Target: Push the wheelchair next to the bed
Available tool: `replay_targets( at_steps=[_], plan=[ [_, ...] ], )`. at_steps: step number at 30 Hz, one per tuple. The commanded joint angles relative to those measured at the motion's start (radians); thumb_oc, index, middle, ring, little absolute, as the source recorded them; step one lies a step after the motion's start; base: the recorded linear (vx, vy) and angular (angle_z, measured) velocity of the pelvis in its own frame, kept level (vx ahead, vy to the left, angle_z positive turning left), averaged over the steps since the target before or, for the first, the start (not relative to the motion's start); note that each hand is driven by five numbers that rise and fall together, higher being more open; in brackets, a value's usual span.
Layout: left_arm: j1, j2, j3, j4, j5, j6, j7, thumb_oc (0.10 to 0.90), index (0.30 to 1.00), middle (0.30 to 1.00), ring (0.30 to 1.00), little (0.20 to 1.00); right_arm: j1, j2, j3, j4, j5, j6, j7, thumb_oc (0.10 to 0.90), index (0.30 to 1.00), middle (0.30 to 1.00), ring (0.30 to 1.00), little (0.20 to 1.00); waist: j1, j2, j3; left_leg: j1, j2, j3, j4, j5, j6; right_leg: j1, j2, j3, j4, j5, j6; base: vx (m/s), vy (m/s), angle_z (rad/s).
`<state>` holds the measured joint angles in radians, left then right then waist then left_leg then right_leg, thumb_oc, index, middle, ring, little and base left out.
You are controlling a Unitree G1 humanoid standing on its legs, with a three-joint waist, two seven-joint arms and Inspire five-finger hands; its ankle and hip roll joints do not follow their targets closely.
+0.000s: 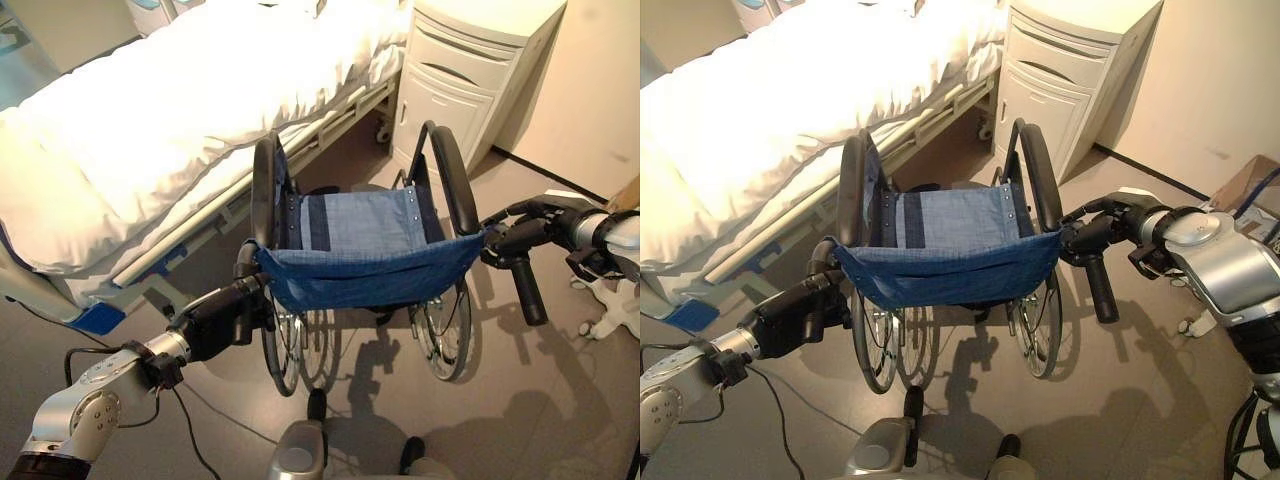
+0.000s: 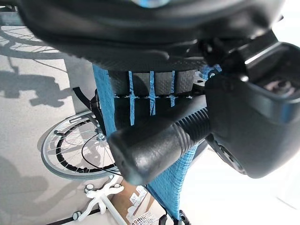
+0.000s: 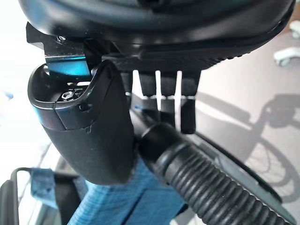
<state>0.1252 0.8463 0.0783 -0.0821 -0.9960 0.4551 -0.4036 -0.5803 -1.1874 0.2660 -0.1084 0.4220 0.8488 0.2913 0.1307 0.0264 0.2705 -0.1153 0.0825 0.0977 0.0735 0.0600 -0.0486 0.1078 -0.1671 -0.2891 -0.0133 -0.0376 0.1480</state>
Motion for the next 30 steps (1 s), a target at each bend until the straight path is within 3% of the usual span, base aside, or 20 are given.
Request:
replay_targets(
  at_steps=[1, 8, 23, 24, 25, 27, 29, 30],
  plan=[
    [-0.316, 0.105, 0.132, 0.101, -0.056, -0.155, 0.098, 0.4, 0.3, 0.3, 0.3, 0.3, -0.077, 0.105, 0.018, -0.183, 0.03, -0.159, 0.035, 0.4, 0.3, 0.3, 0.3, 0.3, 0.02, -0.047, -0.098, 0.055, -0.015, 0.036, 0.04, -0.054, -0.024, -0.017, -0.017, -0.005, 0.103, -0.018, 0.007, 0.05, 0.176, 0.02],
    [-0.438, 0.15, 0.059, 0.163, -0.043, -0.167, 0.121, 0.4, 0.3, 0.3, 0.3, 0.3, -0.055, 0.128, 0.02, -0.186, 0.083, -0.188, 0.014, 0.4, 0.3, 0.3, 0.3, 0.3, 0.007, -0.069, -0.067, 0.044, -0.037, 0.05, 0.068, -0.086, 0.011, -0.046, -0.033, 0.021, 0.129, -0.011, 0.03, 0.02, 0.076, -0.03],
    [-0.505, 0.185, 0.036, 0.218, -0.023, -0.226, 0.149, 0.4, 0.3, 0.3, 0.3, 0.3, -0.102, 0.189, 0.044, -0.166, 0.142, -0.196, -0.101, 0.4, 0.3, 0.3, 0.3, 0.3, 0.037, -0.107, -0.025, 0.012, -0.047, 0.055, 0.083, -0.105, 0.024, -0.049, -0.028, -0.009, 0.091, 0.021, 0.04, -0.02, -0.04, -0.05],
    [-0.503, 0.183, 0.037, 0.22, -0.024, -0.23, 0.148, 0.4, 0.3, 0.3, 0.3, 0.3, -0.102, 0.191, 0.041, -0.163, 0.14, -0.197, -0.108, 0.585, 0.578, 0.578, 0.578, 0.578, 0.038, -0.107, -0.025, 0.012, -0.047, 0.054, 0.082, -0.105, 0.023, -0.048, -0.028, -0.01, 0.09, 0.021, 0.04, -0.01, -0.058, -0.03],
    [-0.5, 0.179, 0.04, 0.219, -0.02, -0.232, 0.15, 0.4, 0.3, 0.3, 0.3, 0.3, -0.098, 0.194, 0.032, -0.16, 0.141, -0.194, -0.121, 0.8, 0.9, 0.9, 0.9, 0.9, 0.04, -0.108, -0.025, 0.012, -0.047, 0.052, 0.081, -0.105, 0.023, -0.045, -0.027, -0.012, 0.087, 0.021, 0.04, 0.0, -0.057, -0.03],
    [-0.487, 0.178, 0.053, 0.209, -0.012, -0.232, 0.159, 0.4, 0.3, 0.3, 0.3, 0.3, -0.093, 0.192, 0.02, -0.152, 0.149, -0.193, -0.138, 0.8, 0.9, 0.9, 0.9, 0.9, 0.044, -0.11, -0.028, 0.017, -0.046, 0.051, 0.077, -0.104, 0.022, -0.039, -0.026, -0.017, 0.083, 0.021, 0.04, 0.0, -0.065, -0.04],
    [-0.476, 0.183, 0.066, 0.206, -0.012, -0.234, 0.162, 0.477, 0.415, 0.415, 0.415, 0.415, -0.091, 0.188, 0.012, -0.147, 0.15, -0.195, -0.153, 0.8, 0.9, 0.9, 0.9, 0.9, 0.048, -0.111, -0.032, 0.02, -0.044, 0.051, 0.074, -0.104, 0.02, -0.036, -0.026, -0.022, 0.079, 0.02, 0.041, 0.0, -0.061, -0.02],
    [-0.47, 0.187, 0.077, 0.212, -0.008, -0.239, 0.164, 0.577, 0.566, 0.566, 0.566, 0.566, -0.09, 0.187, 0.005, -0.139, 0.148, -0.202, -0.168, 0.8, 0.9, 0.9, 0.9, 0.9, 0.05, -0.112, -0.034, 0.023, -0.041, 0.052, 0.074, -0.103, 0.018, -0.031, -0.025, -0.025, 0.075, 0.02, 0.04, 0.0, -0.05, -0.01]
  ],
)
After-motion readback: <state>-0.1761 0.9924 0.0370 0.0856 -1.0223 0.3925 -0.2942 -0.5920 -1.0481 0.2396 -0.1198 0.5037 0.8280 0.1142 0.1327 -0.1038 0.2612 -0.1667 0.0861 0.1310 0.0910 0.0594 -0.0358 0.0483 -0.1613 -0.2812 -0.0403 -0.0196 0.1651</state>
